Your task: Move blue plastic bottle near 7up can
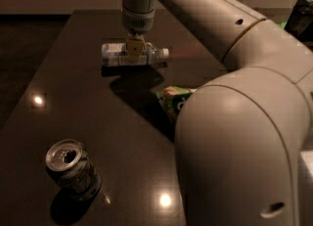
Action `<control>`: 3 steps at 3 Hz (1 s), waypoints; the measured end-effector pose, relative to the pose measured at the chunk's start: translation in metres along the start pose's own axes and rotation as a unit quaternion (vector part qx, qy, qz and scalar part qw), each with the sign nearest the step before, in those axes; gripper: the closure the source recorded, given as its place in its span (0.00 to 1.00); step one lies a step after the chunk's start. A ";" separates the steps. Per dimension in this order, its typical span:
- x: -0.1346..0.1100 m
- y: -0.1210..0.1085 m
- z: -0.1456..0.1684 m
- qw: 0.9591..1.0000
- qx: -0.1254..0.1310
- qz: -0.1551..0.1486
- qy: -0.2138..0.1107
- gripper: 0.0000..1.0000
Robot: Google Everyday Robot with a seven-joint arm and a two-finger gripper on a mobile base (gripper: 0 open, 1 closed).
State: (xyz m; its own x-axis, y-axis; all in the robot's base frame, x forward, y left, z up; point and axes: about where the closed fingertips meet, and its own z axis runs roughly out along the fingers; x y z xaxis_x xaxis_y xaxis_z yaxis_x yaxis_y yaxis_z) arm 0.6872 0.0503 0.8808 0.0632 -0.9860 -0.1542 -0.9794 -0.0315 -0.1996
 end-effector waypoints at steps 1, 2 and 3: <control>0.002 0.031 -0.028 0.999 0.009 -0.038 -0.018 1.00; -0.008 0.080 -0.059 0.994 0.013 -0.100 -0.048 1.00; -0.025 0.129 -0.078 0.984 0.013 -0.164 -0.067 1.00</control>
Offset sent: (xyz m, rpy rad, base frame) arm -0.1671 0.0008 0.0673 0.0938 -0.0767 0.3864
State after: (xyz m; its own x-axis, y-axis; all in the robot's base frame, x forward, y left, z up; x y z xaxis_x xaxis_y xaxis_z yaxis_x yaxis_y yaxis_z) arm 0.5440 0.0586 0.9341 0.4018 -0.8927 -0.2040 -0.8970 -0.3388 -0.2841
